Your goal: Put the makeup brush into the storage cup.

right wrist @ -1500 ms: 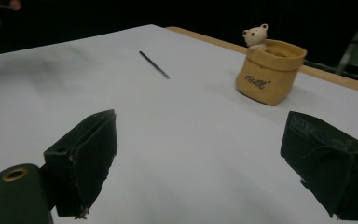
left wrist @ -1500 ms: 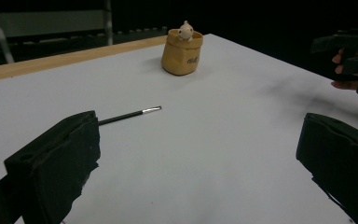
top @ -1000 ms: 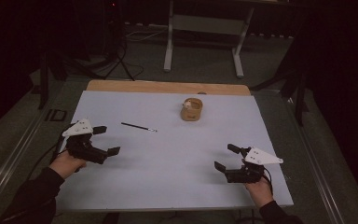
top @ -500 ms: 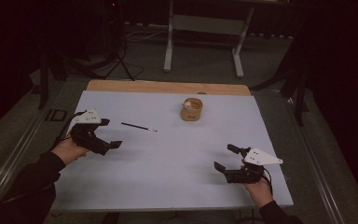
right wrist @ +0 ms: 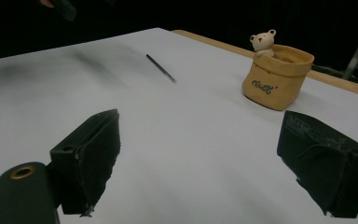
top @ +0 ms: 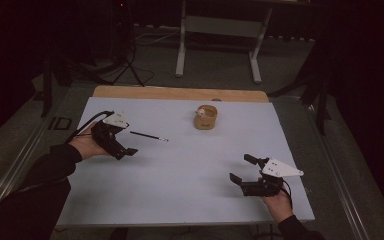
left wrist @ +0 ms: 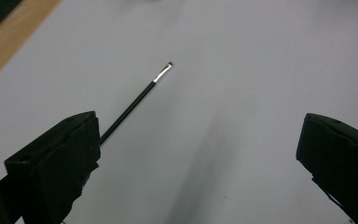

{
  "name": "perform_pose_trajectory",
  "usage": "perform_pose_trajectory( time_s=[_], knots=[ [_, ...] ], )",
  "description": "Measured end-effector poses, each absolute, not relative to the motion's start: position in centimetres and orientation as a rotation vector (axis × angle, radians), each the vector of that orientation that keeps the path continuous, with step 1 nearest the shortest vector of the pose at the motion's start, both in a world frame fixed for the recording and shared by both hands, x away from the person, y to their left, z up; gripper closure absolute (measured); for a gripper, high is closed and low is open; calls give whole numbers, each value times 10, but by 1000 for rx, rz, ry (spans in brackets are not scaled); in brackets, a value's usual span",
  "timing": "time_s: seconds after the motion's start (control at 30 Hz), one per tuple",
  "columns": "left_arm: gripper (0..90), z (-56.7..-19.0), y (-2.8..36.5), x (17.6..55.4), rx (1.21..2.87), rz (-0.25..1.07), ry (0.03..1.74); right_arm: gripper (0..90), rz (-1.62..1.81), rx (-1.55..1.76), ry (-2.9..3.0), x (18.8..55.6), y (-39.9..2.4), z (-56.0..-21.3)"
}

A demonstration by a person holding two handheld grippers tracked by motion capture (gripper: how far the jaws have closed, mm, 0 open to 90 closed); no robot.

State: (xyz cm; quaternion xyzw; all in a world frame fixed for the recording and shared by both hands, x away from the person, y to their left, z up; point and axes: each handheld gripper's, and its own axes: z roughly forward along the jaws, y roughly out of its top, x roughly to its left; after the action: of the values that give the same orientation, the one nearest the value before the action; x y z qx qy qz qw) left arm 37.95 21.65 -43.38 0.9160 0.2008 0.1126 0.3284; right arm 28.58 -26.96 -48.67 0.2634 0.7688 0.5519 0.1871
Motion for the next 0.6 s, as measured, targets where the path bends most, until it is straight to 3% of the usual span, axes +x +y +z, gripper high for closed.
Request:
perform_pose_trajectory(
  time_s=[0.6],
  knots=[
    [41,-432,195,423,2559,256,423,132,1566,739,2170,286,-270,-487]
  ],
)
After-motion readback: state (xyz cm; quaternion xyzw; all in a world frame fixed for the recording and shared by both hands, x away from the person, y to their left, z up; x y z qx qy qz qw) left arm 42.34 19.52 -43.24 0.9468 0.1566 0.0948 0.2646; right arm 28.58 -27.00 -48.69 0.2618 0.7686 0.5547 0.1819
